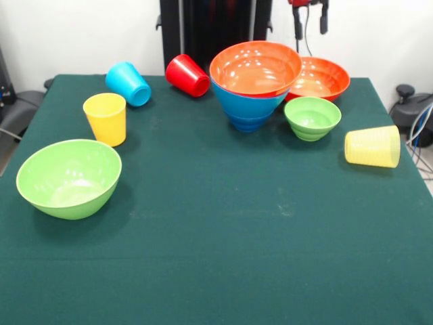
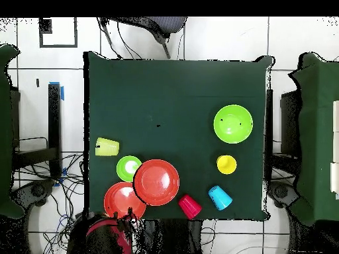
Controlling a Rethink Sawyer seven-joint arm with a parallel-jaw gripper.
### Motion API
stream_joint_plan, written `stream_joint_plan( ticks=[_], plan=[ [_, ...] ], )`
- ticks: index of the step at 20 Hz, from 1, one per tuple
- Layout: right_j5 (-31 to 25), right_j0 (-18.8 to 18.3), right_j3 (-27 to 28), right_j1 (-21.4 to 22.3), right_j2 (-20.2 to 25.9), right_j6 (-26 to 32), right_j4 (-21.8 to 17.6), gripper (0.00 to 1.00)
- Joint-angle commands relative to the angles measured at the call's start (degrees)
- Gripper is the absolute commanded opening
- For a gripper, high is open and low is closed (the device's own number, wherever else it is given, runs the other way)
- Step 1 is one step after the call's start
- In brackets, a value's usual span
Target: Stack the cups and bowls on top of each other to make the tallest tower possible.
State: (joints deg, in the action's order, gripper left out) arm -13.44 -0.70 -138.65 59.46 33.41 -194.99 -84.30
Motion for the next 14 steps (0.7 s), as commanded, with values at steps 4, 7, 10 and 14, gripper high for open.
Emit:
stream_joint_plan(
  ticks=[4, 7, 10, 14],
  plan=[
    [-12.6, 0.0, 8.6, -6.1, 0.1, 20.6, -0.1, 1.0],
    [-14.7, 2.3, 10.2, -7.2, -1.2, 16.6, -3.0, 1.0],
    [-15.9, 4.2, 13.1, -9.5, -2.0, 12.5, -4.2, 1.0],
    [-16.4, 5.8, 17.4, -13.4, -2.9, 10.4, -3.4, 1.0]
  ],
)
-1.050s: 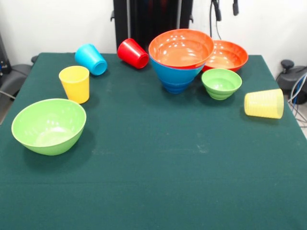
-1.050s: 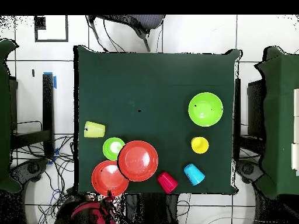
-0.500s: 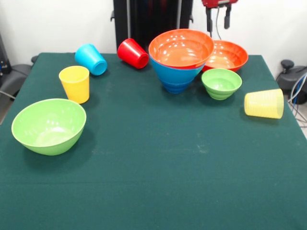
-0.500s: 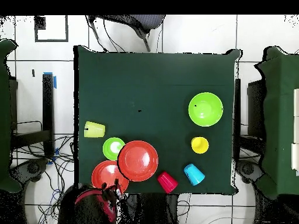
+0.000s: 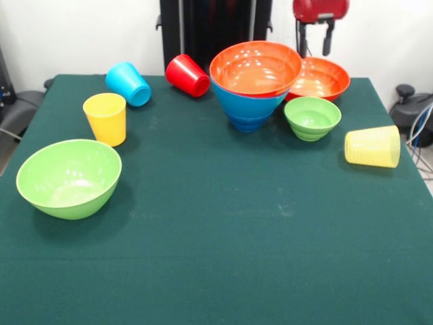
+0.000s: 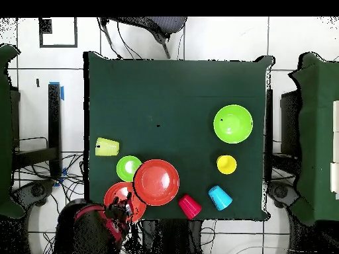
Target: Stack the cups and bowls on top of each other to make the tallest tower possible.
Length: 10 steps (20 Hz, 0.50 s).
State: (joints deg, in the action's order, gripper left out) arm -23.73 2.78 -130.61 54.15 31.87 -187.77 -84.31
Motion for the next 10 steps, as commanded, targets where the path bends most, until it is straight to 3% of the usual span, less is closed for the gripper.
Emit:
stream_joint_plan(
  ticks=[1, 10],
  plan=[
    [-5.7, 2.7, 9.9, -8.3, -1.7, 2.1, -3.5, 1.0],
    [-3.7, 4.2, 11.8, -8.8, -4.0, 1.2, -2.8, 1.0]
  ],
)
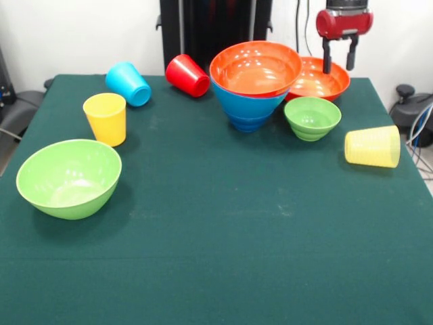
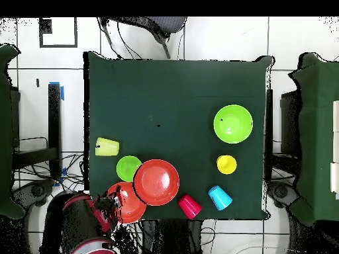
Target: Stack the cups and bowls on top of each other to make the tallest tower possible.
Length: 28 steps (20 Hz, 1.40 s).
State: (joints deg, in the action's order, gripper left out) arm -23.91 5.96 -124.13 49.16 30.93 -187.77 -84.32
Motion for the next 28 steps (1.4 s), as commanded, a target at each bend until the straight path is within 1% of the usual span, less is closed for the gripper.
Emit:
stream_joint_plan(
  ticks=[1, 4, 7, 8, 9, 11, 16, 20, 22, 26, 28],
  plan=[
    [-3.0, 2.0, 5.2, -3.7, -3.2, -0.5, -3.8, 1.0],
    [-3.4, 3.1, 6.0, -4.7, -4.3, -0.7, -4.1, 1.0],
    [-5.3, 3.9, 6.8, -5.2, -6.0, 1.3, -4.0, 1.0],
    [-6.0, 4.4, 6.8, -5.0, -6.6, 1.3, -4.6, 1.0],
    [-6.8, 5.4, 6.8, -4.7, -7.5, 0.0, -6.2, 1.0],
    [-6.5, 6.2, 6.5, -4.0, -8.2, -1.0, -7.7, 1.0],
    [-4.7, 7.7, 6.5, -2.0, -9.9, -2.0, -8.0, 1.0],
    [-4.8, 9.3, 7.0, -1.7, -11.0, -3.1, -9.4, 1.0],
    [-5.2, 10.1, 7.4, -2.2, -11.6, -3.7, -10.2, 1.0],
    [-4.5, 10.6, 8.7, -3.5, -12.5, -4.2, -10.3, 1.0],
    [-3.4, 10.1, 9.6, -3.1, -12.6, -2.8, -8.9, 1.0]
  ],
)
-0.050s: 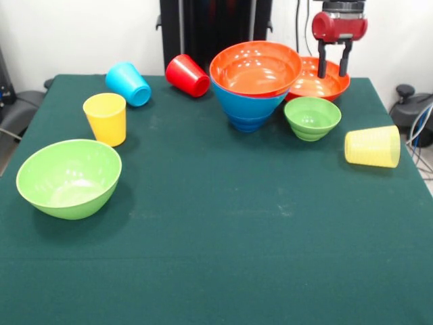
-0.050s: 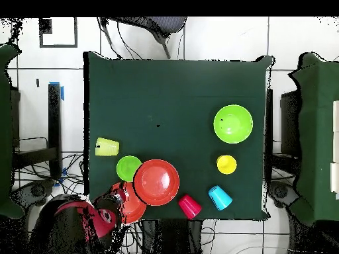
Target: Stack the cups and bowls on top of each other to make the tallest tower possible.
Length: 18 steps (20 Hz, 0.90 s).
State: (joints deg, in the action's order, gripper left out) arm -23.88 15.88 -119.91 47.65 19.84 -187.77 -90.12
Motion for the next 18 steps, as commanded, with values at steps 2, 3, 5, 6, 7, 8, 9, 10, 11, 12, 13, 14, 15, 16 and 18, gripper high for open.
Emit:
stream_joint_plan(
  ticks=[2, 3, 5, 6, 7, 8, 9, 10, 11, 12, 13, 14, 15, 16, 18],
  plan=[
    [-2.8, -0.3, 6.4, -1.8, -1.6, -1.4, -1.8, 1.0],
    [-2.6, -0.8, 7.5, -2.8, -1.4, -0.6, -1.2, 1.0],
    [-2.8, -1.5, 10.0, -5.5, -1.0, 1.3, 0.0, 1.0],
    [-2.9, -1.8, 10.9, -6.7, -0.8, 2.5, 0.8, 1.0],
    [-3.3, -2.5, 12.5, -8.5, -0.4, 4.3, 2.2, 1.0],
    [-3.3, -2.9, 13.1, -9.1, -0.2, 5.5, 3.0, 1.0],
    [-3.3, -3.7, 14.1, -10.2, 0.4, 7.8, 4.6, 1.0],
    [-3.2, -4.3, 14.4, -10.6, 0.7, 9.5, 5.5, 1.0],
    [-3.1, -4.9, 14.7, -11.0, 1.1, 11.1, 6.5, 1.0],
    [-2.7, -5.2, 14.5, -10.9, 1.2, 11.9, 7.1, 1.0],
    [-2.5, -5.9, 14.4, -10.9, 1.5, 13.4, 8.0, 1.0],
    [-2.2, -6.0, 14.2, -10.8, 1.4, 13.7, 8.3, 1.0],
    [-1.8, -6.7, 14.0, -10.7, 1.7, 14.7, 9.1, 1.0],
    [-1.5, -6.9, 13.9, -10.7, 1.8, 14.9, 9.4, 1.0],
    [-1.1, -7.8, 13.9, -11.1, 2.6, 16.7, 10.5, 1.0]
  ],
)
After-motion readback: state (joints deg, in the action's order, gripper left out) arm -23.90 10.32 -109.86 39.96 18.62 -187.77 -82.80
